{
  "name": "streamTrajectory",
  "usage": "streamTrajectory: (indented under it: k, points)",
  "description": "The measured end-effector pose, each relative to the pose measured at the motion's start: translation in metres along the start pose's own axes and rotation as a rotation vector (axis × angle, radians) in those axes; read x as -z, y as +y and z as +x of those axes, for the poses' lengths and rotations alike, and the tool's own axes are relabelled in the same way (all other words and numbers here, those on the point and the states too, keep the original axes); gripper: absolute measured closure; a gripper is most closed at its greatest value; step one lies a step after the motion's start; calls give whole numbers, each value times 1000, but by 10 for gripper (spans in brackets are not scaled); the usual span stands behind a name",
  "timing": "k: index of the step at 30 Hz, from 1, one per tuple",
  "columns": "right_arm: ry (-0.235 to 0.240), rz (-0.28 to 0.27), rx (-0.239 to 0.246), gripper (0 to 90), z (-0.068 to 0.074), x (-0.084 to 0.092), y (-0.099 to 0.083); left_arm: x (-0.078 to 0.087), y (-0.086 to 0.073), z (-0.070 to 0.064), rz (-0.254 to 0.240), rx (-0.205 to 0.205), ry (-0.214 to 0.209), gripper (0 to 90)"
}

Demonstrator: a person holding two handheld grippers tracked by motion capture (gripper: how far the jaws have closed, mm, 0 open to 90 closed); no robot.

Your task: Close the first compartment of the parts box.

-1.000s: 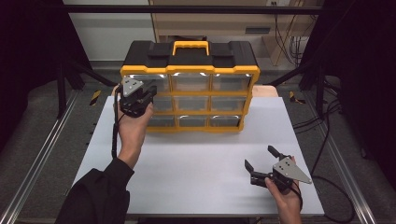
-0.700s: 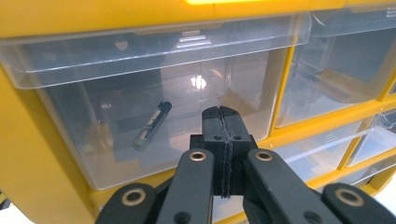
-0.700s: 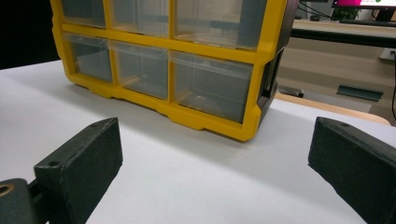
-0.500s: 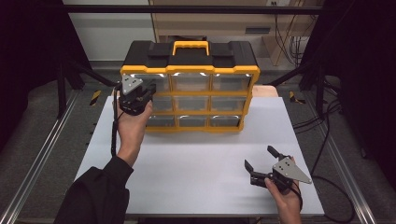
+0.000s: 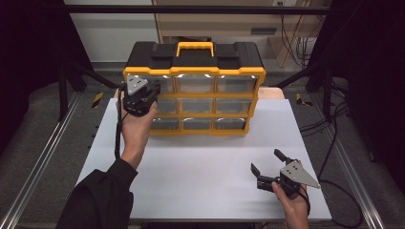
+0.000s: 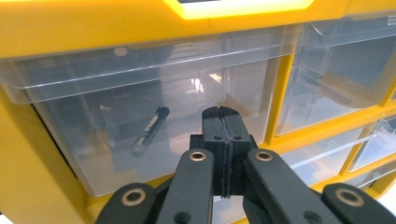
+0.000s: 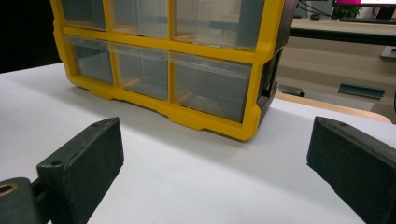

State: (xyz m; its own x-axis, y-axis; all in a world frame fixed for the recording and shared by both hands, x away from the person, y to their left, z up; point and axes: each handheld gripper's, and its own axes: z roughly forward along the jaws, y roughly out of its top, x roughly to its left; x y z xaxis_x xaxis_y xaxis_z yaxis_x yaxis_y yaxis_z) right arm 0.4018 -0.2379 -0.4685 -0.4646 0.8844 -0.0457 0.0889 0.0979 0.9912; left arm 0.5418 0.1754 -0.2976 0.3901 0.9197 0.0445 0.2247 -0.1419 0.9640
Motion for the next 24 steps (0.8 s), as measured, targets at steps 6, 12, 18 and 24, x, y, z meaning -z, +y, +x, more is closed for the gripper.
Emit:
streamTrajectory:
  k: [6, 12, 18, 24]
  points:
    - [-3, 1, -2, 38, -1, 0, 0, -2, 2, 1, 1, -2, 1, 897]
    - [-2, 2, -2, 38, -1, 0, 0, -2, 1, 1, 1, -12, 3, 897]
    - [-1, 1, -6, 37, -2, 0, -1, -2, 1, 1, 5, -24, -1, 897]
    - [6, 4, -11, 34, -1, 0, -1, -4, -1, -1, 5, -23, -6, 897]
